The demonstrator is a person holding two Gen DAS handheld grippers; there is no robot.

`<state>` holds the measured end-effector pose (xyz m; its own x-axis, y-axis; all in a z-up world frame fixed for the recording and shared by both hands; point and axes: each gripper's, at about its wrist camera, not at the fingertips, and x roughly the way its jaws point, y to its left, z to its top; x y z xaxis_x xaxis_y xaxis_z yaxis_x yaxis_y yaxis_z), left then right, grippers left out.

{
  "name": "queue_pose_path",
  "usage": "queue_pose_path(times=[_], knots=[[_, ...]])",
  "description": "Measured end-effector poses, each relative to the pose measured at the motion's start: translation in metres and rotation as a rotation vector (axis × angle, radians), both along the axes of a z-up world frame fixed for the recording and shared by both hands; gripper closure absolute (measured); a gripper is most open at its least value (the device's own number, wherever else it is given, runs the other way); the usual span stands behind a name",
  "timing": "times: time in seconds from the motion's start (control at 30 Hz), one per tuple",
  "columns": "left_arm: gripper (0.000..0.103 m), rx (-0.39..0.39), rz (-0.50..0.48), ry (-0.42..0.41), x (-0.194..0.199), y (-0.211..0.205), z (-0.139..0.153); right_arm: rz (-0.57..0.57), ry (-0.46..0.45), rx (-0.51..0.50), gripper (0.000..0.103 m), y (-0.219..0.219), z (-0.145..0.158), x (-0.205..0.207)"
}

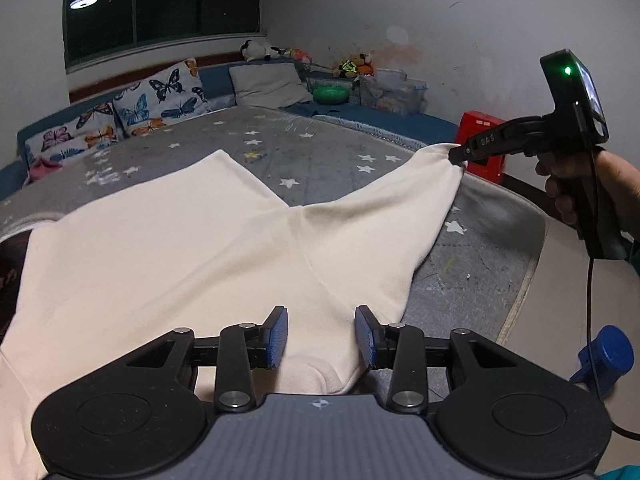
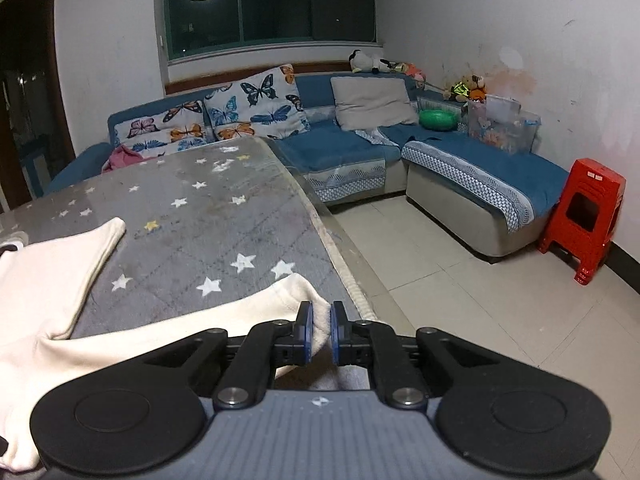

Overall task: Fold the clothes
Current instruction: 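Grasp a sleeve cuff with the right gripper and lift it up, then fold the held sleeve across the shirt body and release it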

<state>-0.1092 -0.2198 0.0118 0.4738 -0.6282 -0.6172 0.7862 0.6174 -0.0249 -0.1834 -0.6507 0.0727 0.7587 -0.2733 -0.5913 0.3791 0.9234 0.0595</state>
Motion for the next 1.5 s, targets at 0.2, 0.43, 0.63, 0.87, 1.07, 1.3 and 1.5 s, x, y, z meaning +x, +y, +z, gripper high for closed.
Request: queue_pose_path(times=[0.2, 0.43, 0.63, 0.87, 1.07, 1.3, 1.5], knots=[[0.057, -0.054, 0.041, -0.011, 0.008, 0.016, 0.013, 0.066, -0.083, -0.009, 0.095, 0.016, 0.040, -0.007], [0.056, -0.070, 0.130, 0.008, 0.018, 0.042, 0.013, 0.244, -0.175, -0.038, 0.095, 0.062, 0.096, -0.001], [0.054, -0.101, 0.206, 0.015, 0.024, 0.073, 0.014, 0.420, -0.231, -0.053, 0.099, 0.122, 0.130, 0.012], [0.054, -0.132, 0.240, 0.026, 0.022, 0.093, 0.013, 0.612, -0.237, -0.032, 0.099, 0.196, 0.138, 0.030], [0.051, -0.140, 0.280, 0.038, 0.020, 0.108, 0.009, 0.753, -0.193, 0.002, 0.099, 0.254, 0.128, 0.050], [0.051, -0.147, 0.324, 0.047, 0.020, 0.124, 0.009, 0.798, -0.175, -0.026, 0.097, 0.268, 0.127, 0.042], [0.051, -0.152, 0.359, 0.024, 0.019, 0.135, 0.014, 0.740, -0.055, -0.100, 0.096, 0.239, 0.108, 0.039]])
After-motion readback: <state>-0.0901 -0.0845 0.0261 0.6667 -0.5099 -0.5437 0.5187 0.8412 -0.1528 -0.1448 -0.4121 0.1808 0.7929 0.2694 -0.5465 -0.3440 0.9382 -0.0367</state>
